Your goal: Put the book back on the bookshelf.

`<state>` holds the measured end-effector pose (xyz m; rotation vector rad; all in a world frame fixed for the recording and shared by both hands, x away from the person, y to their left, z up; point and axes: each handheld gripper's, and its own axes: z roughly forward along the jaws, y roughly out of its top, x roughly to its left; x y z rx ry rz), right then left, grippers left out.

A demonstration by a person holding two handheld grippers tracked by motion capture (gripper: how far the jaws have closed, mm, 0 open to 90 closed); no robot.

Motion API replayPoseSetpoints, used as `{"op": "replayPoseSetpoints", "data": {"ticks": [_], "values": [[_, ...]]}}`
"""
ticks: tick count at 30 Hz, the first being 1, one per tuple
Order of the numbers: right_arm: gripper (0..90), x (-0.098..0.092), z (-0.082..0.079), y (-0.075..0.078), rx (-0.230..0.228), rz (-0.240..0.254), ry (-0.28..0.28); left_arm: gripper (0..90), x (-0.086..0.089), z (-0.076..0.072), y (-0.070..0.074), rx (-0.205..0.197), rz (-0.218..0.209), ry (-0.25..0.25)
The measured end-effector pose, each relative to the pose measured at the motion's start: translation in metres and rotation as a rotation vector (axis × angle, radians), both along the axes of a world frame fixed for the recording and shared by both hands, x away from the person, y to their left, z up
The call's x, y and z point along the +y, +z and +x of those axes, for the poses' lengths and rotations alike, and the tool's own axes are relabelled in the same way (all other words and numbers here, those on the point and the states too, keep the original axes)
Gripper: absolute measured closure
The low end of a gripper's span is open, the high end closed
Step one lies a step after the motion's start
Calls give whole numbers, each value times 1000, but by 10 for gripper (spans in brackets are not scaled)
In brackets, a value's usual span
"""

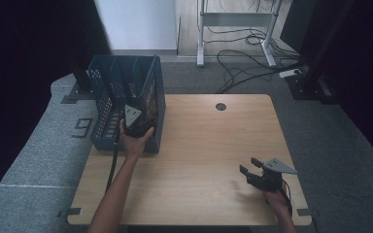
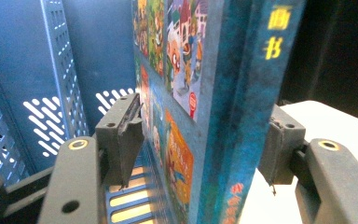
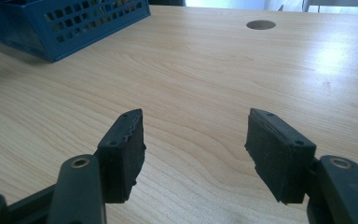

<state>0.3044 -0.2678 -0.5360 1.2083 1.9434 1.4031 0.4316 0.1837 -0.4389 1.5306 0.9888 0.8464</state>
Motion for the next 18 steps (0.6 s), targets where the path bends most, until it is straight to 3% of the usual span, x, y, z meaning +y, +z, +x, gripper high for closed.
{"op": "replayPoseSetpoints", "data": {"ticks": [18], "values": [[356, 0, 3, -1, 5, 5, -2, 335, 3, -10, 3, 13, 17, -27]]}}
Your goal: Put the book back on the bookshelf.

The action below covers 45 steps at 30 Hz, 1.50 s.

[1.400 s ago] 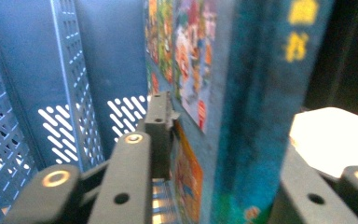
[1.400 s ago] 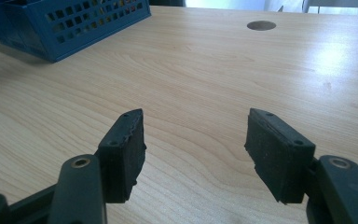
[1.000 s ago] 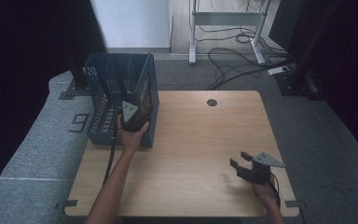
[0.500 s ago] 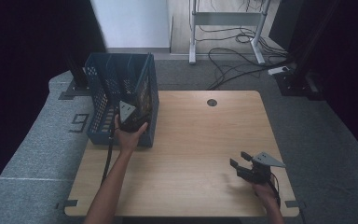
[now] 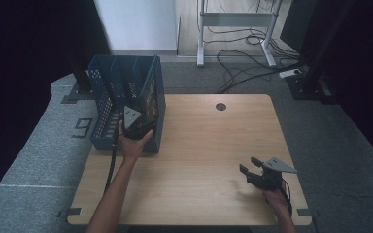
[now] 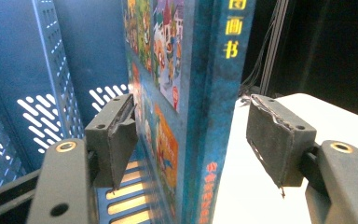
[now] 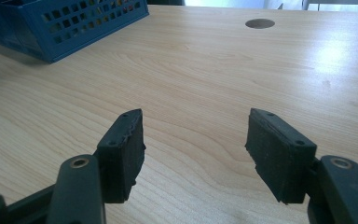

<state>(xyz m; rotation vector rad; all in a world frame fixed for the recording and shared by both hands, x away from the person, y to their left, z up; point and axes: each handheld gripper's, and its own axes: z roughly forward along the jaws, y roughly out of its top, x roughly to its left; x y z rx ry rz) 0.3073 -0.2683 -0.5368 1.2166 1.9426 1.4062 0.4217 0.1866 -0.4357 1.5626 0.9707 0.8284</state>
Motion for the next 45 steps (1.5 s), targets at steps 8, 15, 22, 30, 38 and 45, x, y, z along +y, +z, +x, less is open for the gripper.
{"op": "replayPoseSetpoints", "data": {"ticks": [8, 15, 22, 30, 38, 45], "values": [[355, 1, 1, 0, -3, -4, 4, 335, 1, -6, -3, 5, -3, -4], [354, 0, -1, 0, -1, -10, 4, 329, 0, -10, -4, 14, 3, -11], [354, 0, -2, 3, -10, -3, -3, 325, 8, -17, -6, 26, 8, -7], [352, 1, -2, 2, -9, -9, -1, 321, 19, -28, -12, 50, -1, -4], [352, 1, 0, 2, -5, -6, -1, 321, 22, -41, -25, 94, 9, -38], [352, 0, 2, 2, -3, -4, 0, 329, 23, -60, -35, 127, 24, -85]]}}
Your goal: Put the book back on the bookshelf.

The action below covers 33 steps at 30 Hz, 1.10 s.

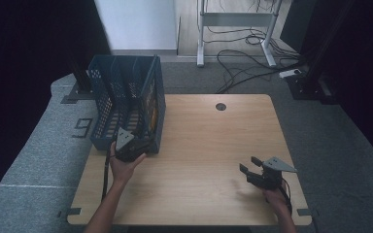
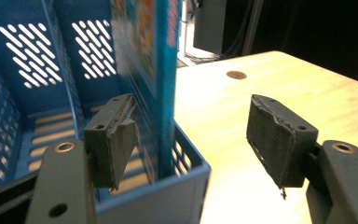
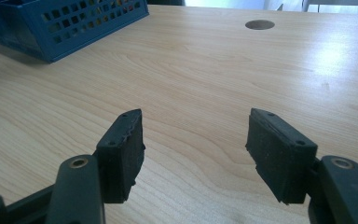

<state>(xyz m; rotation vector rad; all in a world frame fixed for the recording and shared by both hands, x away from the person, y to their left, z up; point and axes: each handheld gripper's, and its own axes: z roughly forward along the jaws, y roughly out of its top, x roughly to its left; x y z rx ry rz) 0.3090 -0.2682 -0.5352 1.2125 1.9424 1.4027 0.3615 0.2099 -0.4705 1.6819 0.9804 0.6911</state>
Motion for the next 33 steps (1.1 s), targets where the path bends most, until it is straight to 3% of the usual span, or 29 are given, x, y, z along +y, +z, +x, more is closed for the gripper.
{"op": "replayPoseSetpoints", "data": {"ticks": [8, 20, 26, 33], "values": [[352, 4, 2, -1, 1, -7, 10, 329, 4, -20, -6, 43, -26, -41], [350, 4, 3, -2, 13, -14, 14, 330, 1, -41, -25, 109, -14, -105], [348, 5, 3, -3, 14, -15, 12, 330, 4, -50, -40, 145, 17, -114], [347, 5, 3, -4, 23, -22, 15, 328, 8, -56, -52, 191, 25, -126]]}}
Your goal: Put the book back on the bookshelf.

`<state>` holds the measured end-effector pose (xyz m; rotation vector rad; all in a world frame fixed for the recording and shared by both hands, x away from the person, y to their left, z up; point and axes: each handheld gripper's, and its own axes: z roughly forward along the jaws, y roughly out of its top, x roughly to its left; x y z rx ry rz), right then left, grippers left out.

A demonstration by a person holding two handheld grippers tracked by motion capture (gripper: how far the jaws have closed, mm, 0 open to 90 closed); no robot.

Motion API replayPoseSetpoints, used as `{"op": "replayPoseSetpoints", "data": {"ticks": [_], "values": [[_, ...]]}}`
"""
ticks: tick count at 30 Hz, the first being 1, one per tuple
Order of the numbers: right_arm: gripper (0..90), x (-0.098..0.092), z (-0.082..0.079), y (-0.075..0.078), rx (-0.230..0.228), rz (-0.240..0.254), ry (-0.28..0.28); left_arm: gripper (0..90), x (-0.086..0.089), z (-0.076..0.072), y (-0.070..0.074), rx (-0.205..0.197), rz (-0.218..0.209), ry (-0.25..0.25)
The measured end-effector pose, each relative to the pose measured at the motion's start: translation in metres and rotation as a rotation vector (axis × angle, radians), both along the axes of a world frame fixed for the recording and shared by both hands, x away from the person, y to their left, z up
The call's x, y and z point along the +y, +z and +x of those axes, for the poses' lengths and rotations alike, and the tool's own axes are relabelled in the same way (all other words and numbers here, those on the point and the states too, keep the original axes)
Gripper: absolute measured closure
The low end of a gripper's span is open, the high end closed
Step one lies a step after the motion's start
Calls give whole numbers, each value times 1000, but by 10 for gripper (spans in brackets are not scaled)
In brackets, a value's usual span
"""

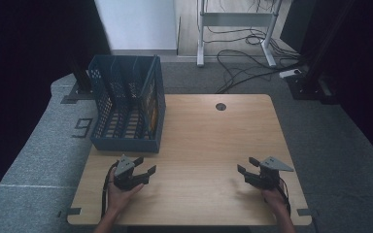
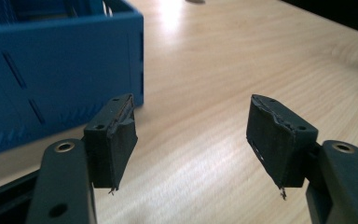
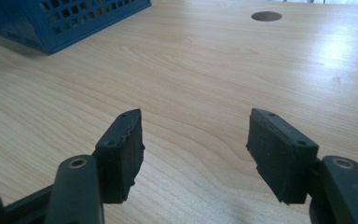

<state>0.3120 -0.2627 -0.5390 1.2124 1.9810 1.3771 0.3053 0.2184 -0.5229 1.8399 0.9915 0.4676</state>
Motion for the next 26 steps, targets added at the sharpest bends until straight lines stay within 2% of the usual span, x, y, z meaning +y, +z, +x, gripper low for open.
{"op": "replayPoseSetpoints", "data": {"ticks": [7, 26], "values": [[346, 1, 0, -1, -2, -7, 2, 330, -1, -3, -8, 26, 23, 0], [345, 1, -2, 0, -2, -8, 0, 330, 0, -2, -8, 32, 15, 11]]}}
